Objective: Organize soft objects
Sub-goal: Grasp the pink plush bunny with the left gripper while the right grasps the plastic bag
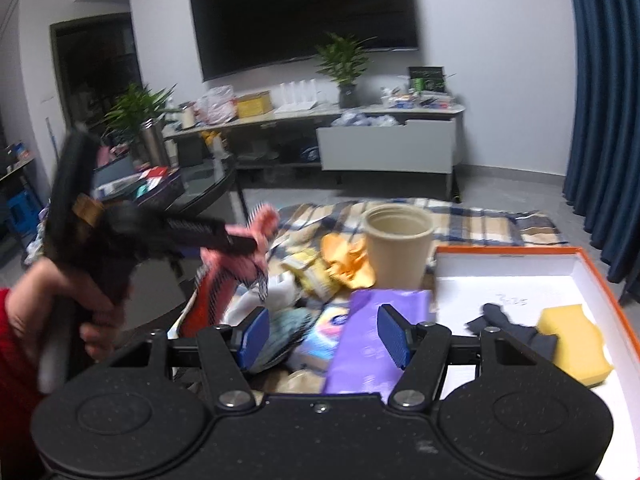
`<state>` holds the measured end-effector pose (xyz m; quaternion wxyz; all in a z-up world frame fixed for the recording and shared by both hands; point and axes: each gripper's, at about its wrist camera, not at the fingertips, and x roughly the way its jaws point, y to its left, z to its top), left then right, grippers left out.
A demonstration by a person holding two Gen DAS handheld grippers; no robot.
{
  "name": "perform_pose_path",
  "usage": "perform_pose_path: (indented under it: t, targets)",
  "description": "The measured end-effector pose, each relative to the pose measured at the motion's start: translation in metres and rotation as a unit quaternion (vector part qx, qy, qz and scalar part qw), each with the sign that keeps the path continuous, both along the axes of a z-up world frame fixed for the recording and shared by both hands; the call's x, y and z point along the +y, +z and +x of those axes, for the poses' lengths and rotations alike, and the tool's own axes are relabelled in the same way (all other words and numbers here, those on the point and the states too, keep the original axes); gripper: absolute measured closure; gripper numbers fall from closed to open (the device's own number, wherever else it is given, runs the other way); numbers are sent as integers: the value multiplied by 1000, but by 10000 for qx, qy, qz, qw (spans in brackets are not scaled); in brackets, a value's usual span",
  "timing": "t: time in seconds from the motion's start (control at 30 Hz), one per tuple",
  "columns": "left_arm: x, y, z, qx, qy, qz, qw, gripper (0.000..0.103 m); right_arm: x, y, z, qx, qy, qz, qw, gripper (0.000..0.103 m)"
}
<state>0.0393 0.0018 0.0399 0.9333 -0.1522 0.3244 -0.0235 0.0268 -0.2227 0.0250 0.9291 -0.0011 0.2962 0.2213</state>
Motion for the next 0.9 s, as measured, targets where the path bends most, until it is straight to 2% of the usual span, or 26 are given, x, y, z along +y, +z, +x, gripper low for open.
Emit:
perform_pose_path:
  t: [0.23,0.37,0.43,0.53,0.63,0.77,0.87,0.9]
  targets:
    - [19,6,-57,-17,250,86,9996,57,47,-32,-18,406,682,-281,9964,29]
    - [27,-1,-79,36,370,-113,9992,57,72,-58,-23,586,628,-564,9947,29]
    - [29,-4,-84,67,408,-191,9990,57,85,-64,-30,303,509,-865,9945,25]
    - [34,-7,-89,80,448,-259,9986,57,99,-66,-35,201,386,-1202,9918,25]
    - [39,-8,-87,84,485,-307,9983,57,114,-68,-44,47,629,-1432,9877,25]
    - [42,-12,-87,81,508,-392,9979,57,125,-88,-34,47,506,-2028,9779,25]
    - [43,-14,-86,85,496,-404,9979,57,123,-105,-19,252,480,-2273,9723,36]
    - [43,-15,-84,90,490,-415,9979,57,122,-108,-17,246,477,-2350,9705,55]
